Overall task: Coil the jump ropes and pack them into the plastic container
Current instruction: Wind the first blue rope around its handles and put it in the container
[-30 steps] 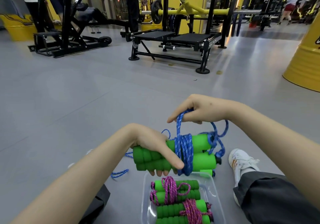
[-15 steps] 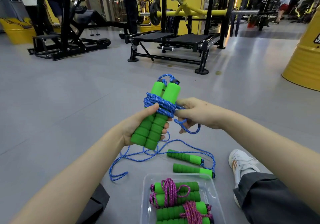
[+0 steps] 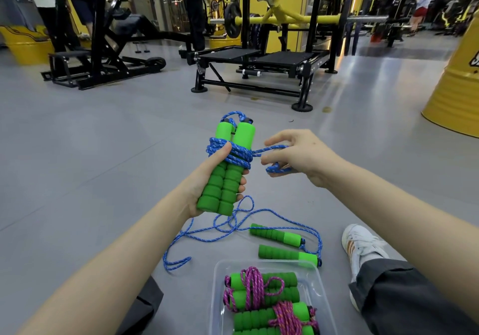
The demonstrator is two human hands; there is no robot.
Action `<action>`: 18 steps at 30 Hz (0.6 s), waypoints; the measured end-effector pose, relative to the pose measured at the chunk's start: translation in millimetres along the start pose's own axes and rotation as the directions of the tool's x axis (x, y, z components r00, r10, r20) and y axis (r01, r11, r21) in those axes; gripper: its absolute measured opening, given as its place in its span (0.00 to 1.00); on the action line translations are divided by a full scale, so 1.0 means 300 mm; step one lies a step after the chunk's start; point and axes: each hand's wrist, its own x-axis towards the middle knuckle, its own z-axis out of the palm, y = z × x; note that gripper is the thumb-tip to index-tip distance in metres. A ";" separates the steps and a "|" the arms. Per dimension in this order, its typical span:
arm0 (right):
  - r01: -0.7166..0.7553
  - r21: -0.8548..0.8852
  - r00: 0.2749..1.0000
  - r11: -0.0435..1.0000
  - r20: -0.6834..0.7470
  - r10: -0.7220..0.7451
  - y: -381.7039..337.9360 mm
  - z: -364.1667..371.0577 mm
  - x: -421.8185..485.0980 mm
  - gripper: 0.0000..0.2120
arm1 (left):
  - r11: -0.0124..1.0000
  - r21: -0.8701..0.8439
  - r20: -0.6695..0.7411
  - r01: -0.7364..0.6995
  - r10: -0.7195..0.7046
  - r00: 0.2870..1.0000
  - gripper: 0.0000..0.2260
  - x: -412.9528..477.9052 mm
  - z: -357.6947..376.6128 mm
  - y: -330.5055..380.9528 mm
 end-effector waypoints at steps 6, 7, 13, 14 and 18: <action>-0.092 0.459 0.975 0.884 -0.139 0.174 0.015 0.012 0.017 0.05 | 0.998 -0.049 -0.115 -0.049 0.044 0.992 0.29 0.012 -0.035 0.004; -0.117 0.532 0.970 0.839 -0.120 0.211 0.016 0.019 0.018 0.04 | 0.997 -0.046 -0.143 -0.055 0.048 0.989 0.29 0.013 -0.043 0.005; -0.090 0.390 0.993 0.917 -0.034 0.112 -0.026 0.057 -0.019 0.09 | 0.996 0.015 -0.287 -0.090 0.091 0.954 0.26 0.005 -0.079 0.015; -0.028 0.329 0.999 0.944 -0.022 0.037 -0.039 0.061 -0.030 0.10 | 0.996 0.026 -0.293 -0.091 0.094 0.951 0.26 0.003 -0.084 0.020; 0.306 0.136 0.947 0.942 0.060 -0.316 -0.058 0.102 -0.076 0.13 | 0.995 0.025 -0.281 -0.093 0.096 0.955 0.26 -0.001 -0.088 0.032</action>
